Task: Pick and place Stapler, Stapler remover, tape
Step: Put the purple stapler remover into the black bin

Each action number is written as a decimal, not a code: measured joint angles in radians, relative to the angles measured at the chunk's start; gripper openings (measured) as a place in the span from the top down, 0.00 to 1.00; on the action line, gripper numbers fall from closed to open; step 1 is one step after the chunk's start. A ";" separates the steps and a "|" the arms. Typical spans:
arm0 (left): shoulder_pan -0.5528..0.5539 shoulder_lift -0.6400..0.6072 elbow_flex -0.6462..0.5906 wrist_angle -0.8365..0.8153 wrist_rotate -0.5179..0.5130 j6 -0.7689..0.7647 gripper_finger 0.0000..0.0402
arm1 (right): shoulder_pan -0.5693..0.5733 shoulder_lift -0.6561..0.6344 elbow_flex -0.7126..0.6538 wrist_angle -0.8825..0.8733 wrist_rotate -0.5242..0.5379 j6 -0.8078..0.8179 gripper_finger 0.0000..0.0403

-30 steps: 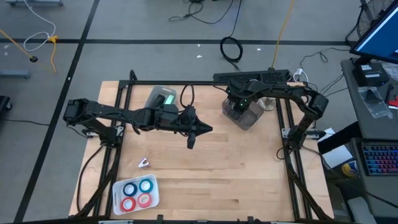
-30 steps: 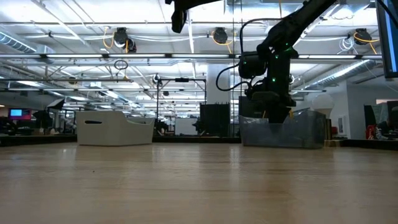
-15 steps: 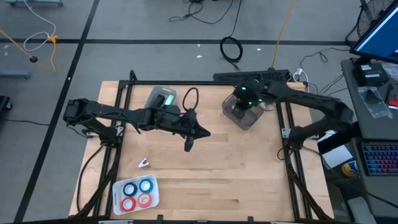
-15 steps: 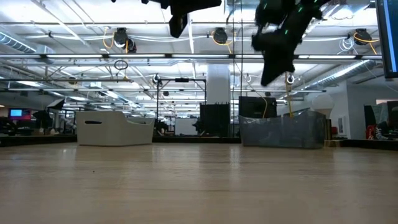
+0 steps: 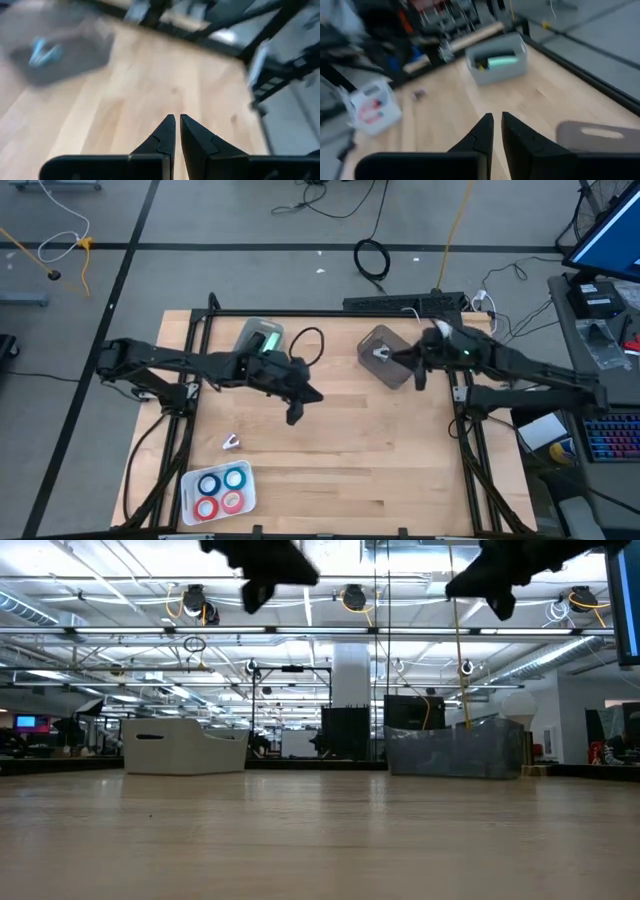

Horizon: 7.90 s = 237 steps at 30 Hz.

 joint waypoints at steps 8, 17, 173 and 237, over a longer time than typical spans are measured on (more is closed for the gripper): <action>-0.087 -0.130 0.002 -0.402 -0.132 -0.182 0.94 | 0.009 -0.230 -0.221 0.160 0.001 0.121 0.95; -0.257 -0.172 0.000 -0.736 -0.132 -0.545 0.94 | 0.009 -0.349 -0.302 0.190 0.001 0.157 0.95; -0.404 -0.355 -0.623 -0.207 -0.352 -0.925 0.99 | 0.008 -0.339 -0.301 0.190 0.021 0.251 0.96; -0.040 -0.193 -0.463 0.872 -0.252 -0.460 1.00 | 0.205 0.677 0.079 1.080 -0.207 0.003 0.62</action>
